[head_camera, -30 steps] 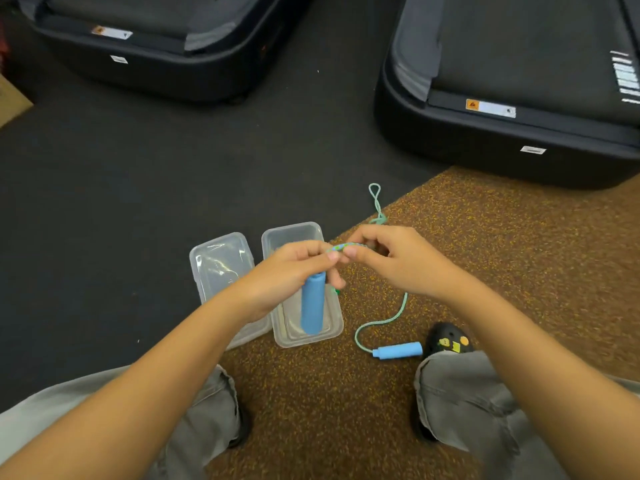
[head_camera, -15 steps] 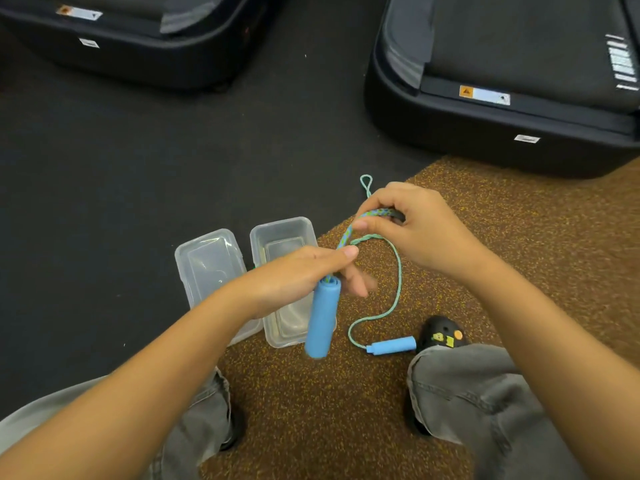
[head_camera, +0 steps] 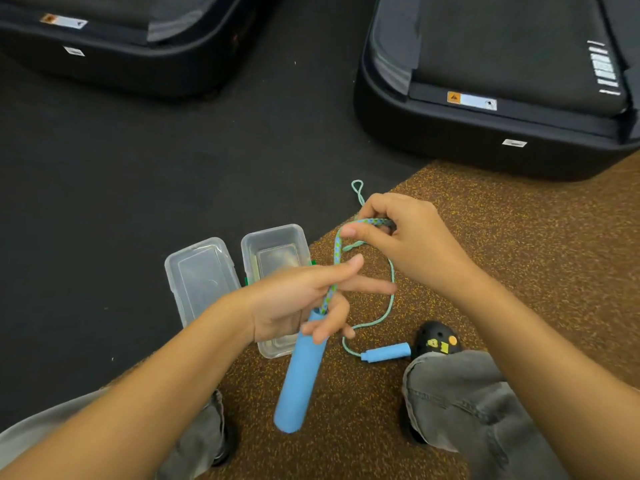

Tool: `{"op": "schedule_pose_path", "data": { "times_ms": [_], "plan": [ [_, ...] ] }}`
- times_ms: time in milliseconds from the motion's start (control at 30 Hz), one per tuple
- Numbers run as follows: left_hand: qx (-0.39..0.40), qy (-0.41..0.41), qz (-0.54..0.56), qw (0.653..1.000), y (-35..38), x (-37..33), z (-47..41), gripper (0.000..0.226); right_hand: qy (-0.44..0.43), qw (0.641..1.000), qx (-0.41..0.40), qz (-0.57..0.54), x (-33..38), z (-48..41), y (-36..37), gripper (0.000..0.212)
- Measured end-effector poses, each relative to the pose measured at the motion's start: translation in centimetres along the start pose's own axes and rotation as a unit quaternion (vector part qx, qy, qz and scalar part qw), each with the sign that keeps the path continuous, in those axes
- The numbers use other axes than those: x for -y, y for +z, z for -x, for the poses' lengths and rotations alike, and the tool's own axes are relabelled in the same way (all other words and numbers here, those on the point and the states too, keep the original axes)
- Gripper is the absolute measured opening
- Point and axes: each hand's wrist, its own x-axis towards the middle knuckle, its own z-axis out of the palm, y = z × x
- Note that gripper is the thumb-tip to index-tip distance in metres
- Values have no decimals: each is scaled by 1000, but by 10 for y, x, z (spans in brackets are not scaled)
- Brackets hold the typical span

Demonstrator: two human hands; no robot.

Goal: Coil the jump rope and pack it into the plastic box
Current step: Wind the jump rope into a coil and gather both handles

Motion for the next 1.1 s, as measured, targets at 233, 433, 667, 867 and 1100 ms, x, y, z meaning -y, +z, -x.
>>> {"op": "schedule_pose_path", "data": {
  "times_ms": [233,433,667,867,1100],
  "plan": [
    [-84,70,108,988,-5,-4,-5,29,-33,999,34,-3,1,1,5,22],
    [-62,64,162,983,-4,-3,-7,24,-30,998,49,-11,-2,2,4,25],
    [58,81,223,970,-11,-8,1,44,18,998,58,-20,-14,-2,-11,23],
    [-93,194,343,914,-15,-14,0,42,4,986,162,39,-5,6,4,30],
    [-220,234,282,904,-29,-4,-8,39,-71,966,231,97,14,24,24,16]
  ]
}}
